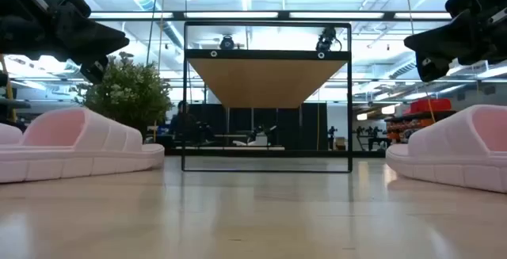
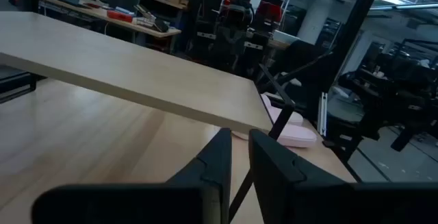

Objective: Pick and place slides into the shelf

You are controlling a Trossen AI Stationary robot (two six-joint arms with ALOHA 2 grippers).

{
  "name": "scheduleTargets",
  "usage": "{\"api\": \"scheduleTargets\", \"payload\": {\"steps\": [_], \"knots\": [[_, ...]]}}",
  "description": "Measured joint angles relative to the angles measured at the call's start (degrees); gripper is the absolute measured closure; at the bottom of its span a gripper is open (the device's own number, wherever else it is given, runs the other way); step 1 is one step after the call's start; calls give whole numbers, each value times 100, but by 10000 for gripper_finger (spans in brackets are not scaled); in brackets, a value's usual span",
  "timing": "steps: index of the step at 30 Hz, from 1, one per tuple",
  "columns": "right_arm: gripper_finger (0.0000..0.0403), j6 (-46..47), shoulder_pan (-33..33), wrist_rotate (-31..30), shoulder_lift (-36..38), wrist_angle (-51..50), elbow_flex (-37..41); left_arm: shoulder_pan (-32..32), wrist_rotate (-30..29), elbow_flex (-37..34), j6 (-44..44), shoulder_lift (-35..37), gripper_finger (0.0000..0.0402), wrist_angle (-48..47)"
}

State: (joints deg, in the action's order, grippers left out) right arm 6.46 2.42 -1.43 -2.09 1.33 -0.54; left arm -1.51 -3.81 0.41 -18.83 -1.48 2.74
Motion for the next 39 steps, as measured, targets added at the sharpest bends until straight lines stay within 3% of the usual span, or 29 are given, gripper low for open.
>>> {"api": "scheduleTargets", "payload": {"steps": [39], "knots": [[386, 0, 2, 0, 0, 0, 1, -1, 0, 1, 1, -2, 349, -1]]}}
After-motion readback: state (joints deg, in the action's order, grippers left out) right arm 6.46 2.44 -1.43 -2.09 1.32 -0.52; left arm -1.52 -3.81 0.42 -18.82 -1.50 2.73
